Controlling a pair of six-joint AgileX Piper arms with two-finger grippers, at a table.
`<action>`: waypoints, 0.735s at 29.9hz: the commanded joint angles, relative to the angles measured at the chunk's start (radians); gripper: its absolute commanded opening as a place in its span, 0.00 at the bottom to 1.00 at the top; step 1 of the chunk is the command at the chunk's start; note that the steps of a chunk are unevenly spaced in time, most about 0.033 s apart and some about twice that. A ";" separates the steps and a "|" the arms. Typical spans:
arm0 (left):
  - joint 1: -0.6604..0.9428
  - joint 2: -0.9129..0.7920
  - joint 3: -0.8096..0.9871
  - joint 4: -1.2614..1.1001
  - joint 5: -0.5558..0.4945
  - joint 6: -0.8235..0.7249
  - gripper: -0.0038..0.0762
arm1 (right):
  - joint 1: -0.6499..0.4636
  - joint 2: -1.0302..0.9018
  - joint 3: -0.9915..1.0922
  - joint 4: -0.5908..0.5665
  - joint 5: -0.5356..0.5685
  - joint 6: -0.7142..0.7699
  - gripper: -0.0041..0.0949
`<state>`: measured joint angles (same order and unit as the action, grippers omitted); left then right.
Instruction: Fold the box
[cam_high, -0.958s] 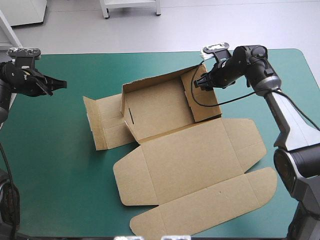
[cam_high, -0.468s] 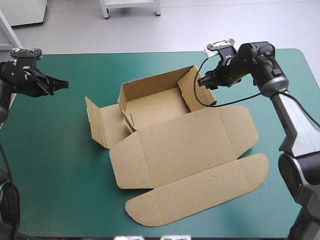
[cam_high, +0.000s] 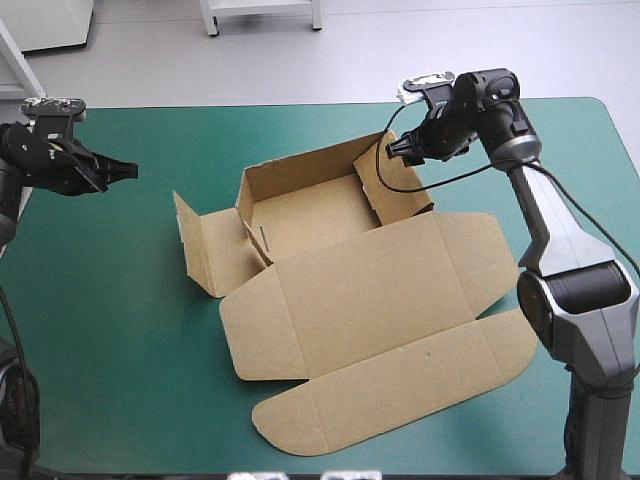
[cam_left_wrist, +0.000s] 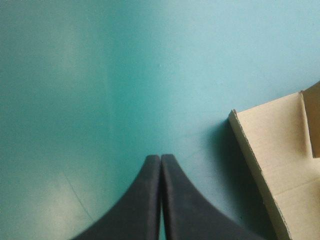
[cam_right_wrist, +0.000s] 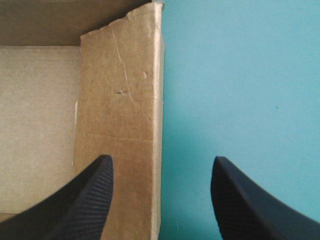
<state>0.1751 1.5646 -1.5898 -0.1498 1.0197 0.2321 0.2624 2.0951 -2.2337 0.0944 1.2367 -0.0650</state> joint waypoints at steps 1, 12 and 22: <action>0.000 -0.041 -0.029 -0.015 -0.031 0.000 0.04 | 0.011 -0.048 -0.051 0.000 0.010 0.004 0.60; 0.000 -0.041 -0.029 -0.015 -0.033 0.000 0.04 | 0.016 -0.046 0.067 -0.001 0.012 0.033 0.55; 0.000 -0.039 -0.029 -0.013 -0.035 0.013 0.04 | 0.016 -0.052 0.166 0.030 0.011 0.030 0.53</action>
<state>0.1751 1.5655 -1.5898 -0.1496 1.0275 0.2398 0.2817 2.1081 -2.0460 0.1324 1.2433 -0.0313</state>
